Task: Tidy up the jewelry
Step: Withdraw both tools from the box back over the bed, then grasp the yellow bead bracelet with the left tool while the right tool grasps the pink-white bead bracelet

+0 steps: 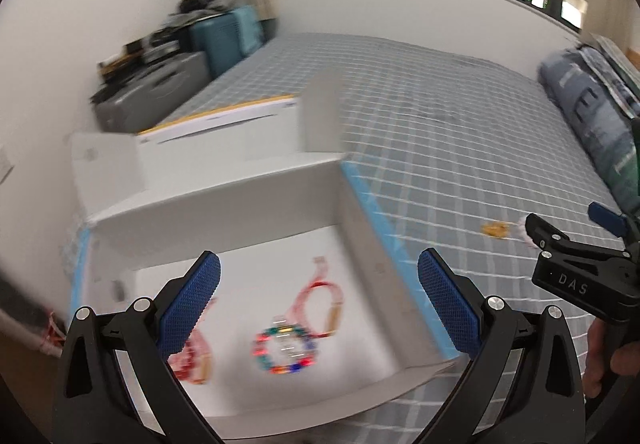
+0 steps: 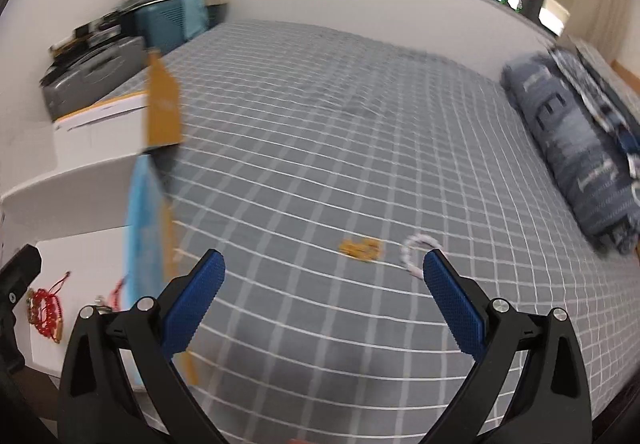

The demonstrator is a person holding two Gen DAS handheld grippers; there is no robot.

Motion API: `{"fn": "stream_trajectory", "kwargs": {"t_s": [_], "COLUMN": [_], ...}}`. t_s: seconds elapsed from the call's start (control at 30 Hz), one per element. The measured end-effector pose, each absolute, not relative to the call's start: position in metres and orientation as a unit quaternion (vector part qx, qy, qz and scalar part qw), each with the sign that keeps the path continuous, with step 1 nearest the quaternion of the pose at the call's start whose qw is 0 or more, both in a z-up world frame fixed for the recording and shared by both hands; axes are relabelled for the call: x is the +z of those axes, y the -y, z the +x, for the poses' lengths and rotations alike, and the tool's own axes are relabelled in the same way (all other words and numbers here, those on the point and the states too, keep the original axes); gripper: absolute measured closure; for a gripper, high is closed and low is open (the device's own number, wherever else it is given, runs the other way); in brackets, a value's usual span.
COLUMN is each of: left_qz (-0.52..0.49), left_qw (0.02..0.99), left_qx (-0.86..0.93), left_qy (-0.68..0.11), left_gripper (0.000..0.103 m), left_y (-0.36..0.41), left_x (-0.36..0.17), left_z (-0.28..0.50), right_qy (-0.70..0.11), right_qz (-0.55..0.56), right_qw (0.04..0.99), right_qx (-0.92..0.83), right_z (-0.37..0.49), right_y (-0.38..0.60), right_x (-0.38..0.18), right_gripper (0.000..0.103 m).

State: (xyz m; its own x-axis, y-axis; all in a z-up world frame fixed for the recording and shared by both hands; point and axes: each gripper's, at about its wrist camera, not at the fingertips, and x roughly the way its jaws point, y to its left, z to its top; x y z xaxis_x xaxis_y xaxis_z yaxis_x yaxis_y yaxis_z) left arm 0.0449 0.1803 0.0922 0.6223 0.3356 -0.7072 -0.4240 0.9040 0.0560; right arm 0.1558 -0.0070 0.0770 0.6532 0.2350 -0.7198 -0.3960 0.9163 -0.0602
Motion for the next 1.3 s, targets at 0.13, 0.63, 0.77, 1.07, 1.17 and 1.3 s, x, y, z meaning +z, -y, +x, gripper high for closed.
{"fn": "stream_trajectory", "kwargs": {"t_s": [0.13, 0.63, 0.77, 1.07, 1.17, 1.3], "left_qz": [-0.051, -0.06, -0.073, -0.068, -0.072, -0.073], "left_qw": [0.904, 0.89, 0.879, 0.872, 0.876, 0.869], "left_qx": [0.178, 0.095, 0.089, 0.094, 0.086, 0.09], "left_qy": [-0.386, -0.441, -0.463, -0.476, -0.47, -0.481], "left_gripper": [0.006, 0.006, 0.006, 0.006, 0.006, 0.007], "left_y": [-0.141, -0.05, -0.047, -0.047, -0.05, -0.052], "left_x": [0.083, -0.02, -0.05, -0.075, -0.081, -0.09], "left_z": [0.081, 0.225, 0.256, 0.286, 0.288, 0.292], "right_qy": [-0.386, -0.433, -0.447, -0.473, -0.474, -0.471], "right_qz": [-0.098, -0.052, -0.039, -0.047, -0.046, -0.054], "right_qw": [0.905, 0.892, 0.886, 0.872, 0.871, 0.872], "right_qx": [0.148, 0.115, 0.115, 0.121, 0.12, 0.12], "right_z": [0.185, 0.288, 0.308, 0.327, 0.33, 0.33], "right_y": [0.052, 0.139, 0.143, 0.136, 0.134, 0.13], "right_x": [0.068, -0.038, -0.062, -0.089, -0.091, -0.093], "right_gripper": [0.007, 0.007, 0.008, 0.013, 0.014, 0.022]}}
